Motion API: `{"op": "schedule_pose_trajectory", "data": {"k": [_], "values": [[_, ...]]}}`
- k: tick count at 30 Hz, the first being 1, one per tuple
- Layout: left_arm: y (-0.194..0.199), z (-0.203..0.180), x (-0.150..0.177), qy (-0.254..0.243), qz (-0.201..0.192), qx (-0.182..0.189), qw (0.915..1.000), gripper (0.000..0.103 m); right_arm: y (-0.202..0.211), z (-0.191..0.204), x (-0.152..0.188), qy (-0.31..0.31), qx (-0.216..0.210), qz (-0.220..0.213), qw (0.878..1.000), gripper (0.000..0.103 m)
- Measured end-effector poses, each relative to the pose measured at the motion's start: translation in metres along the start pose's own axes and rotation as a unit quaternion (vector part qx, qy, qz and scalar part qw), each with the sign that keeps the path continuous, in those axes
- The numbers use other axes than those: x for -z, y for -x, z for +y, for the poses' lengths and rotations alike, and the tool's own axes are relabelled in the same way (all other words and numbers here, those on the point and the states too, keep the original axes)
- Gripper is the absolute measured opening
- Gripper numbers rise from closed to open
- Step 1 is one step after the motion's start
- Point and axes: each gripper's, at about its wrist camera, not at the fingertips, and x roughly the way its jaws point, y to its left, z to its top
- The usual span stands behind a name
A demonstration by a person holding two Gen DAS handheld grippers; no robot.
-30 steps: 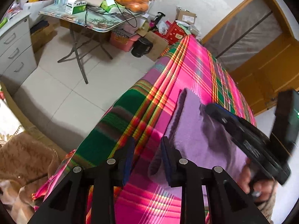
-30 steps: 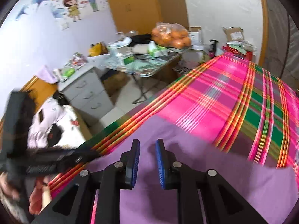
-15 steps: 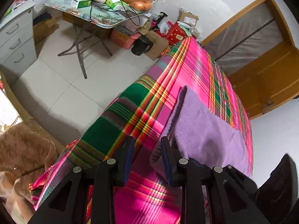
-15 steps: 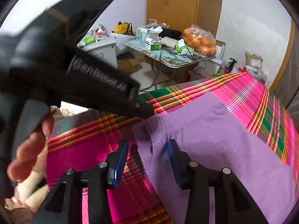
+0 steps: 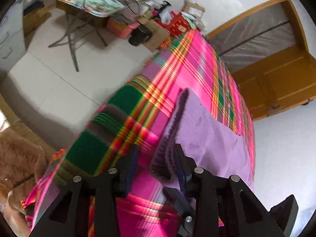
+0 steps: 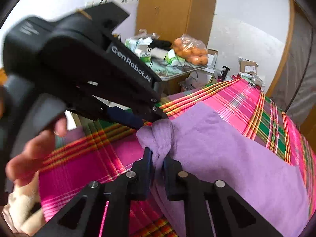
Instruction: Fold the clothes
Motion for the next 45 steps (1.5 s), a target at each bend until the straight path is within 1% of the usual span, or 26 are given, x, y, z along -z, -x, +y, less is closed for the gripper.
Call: {"op": "schedule_pose_trajectory", "data": {"k": [2,4,6,8,9,10,16,20,24,28,30,32,33,34,35,37,39,43,45], "values": [[-0.001,-0.001,-0.004,0.001,0.001,0.004,1.0000,0.038,0.007,-0.004,0.002,-0.013,0.001,-0.015,1.000,0.007],[0.000,-0.003,-0.007,-0.002,-0.002,0.017,0.9998,0.038,0.014,-0.007,0.004,-0.023,-0.001,-0.027,0.999,0.007],[-0.004,-0.005,-0.010,-0.002,0.005,0.032,0.9995,0.038,0.018,-0.010,0.005,-0.031,-0.001,-0.034,0.999,0.006],[-0.010,-0.007,-0.014,0.004,0.019,0.048,0.9986,0.041,0.020,-0.011,0.006,-0.035,-0.001,-0.037,0.999,0.006],[-0.012,-0.008,-0.015,0.007,0.023,0.054,0.9983,0.047,0.021,-0.011,0.006,-0.037,0.000,-0.039,0.999,0.006],[-0.014,-0.008,-0.016,0.011,0.027,0.059,0.9978,0.048,0.021,-0.012,0.006,-0.039,0.000,-0.040,0.998,0.006],[-0.029,-0.011,-0.020,0.040,0.064,0.094,0.9926,0.049,0.024,-0.009,0.009,-0.032,-0.002,-0.042,0.999,0.006],[-0.026,-0.007,-0.023,0.054,0.047,0.112,0.9912,0.049,0.024,-0.008,0.009,-0.020,0.002,-0.045,0.999,0.006],[-0.034,-0.007,-0.023,0.052,0.065,0.119,0.9894,0.050,0.025,-0.009,0.009,-0.021,-0.001,-0.055,0.998,0.006],[-0.044,-0.011,-0.032,0.057,0.078,0.129,0.9870,0.050,0.026,-0.009,0.010,-0.019,-0.002,-0.058,0.998,0.006],[-0.050,-0.014,-0.038,0.059,0.086,0.129,0.9861,0.048,0.026,-0.009,0.010,-0.021,-0.001,-0.057,0.998,0.006],[-0.055,-0.020,-0.043,0.043,0.094,0.123,0.9870,0.043,0.025,-0.009,0.009,-0.023,-0.001,-0.056,0.998,0.006],[-0.057,-0.023,-0.045,0.033,0.094,0.113,0.9886,0.031,0.024,-0.008,0.009,-0.023,-0.001,-0.053,0.998,0.006],[-0.059,-0.025,-0.046,0.022,0.095,0.103,0.9899,0.022,0.023,-0.008,0.009,-0.023,0.000,-0.050,0.998,0.006],[-0.061,-0.027,-0.048,0.013,0.095,0.095,0.9909,0.022,0.022,-0.007,0.008,-0.023,-0.001,-0.048,0.999,0.006],[-0.061,-0.029,-0.050,0.008,0.091,0.097,0.9910,0.018,0.020,-0.004,0.007,-0.023,-0.005,-0.042,0.999,0.006],[-0.059,-0.029,-0.054,0.004,0.080,0.103,0.9915,0.017,0.016,0.000,0.004,-0.023,-0.008,-0.039,0.999,0.005],[-0.054,-0.024,-0.059,-0.002,0.065,0.119,0.9908,0.016,0.005,0.015,-0.003,-0.001,0.000,-0.025,1.000,0.005],[-0.056,-0.017,-0.060,0.000,0.065,0.117,0.9911,0.016,0.001,0.016,-0.003,-0.002,-0.003,-0.017,1.000,0.005]]}}
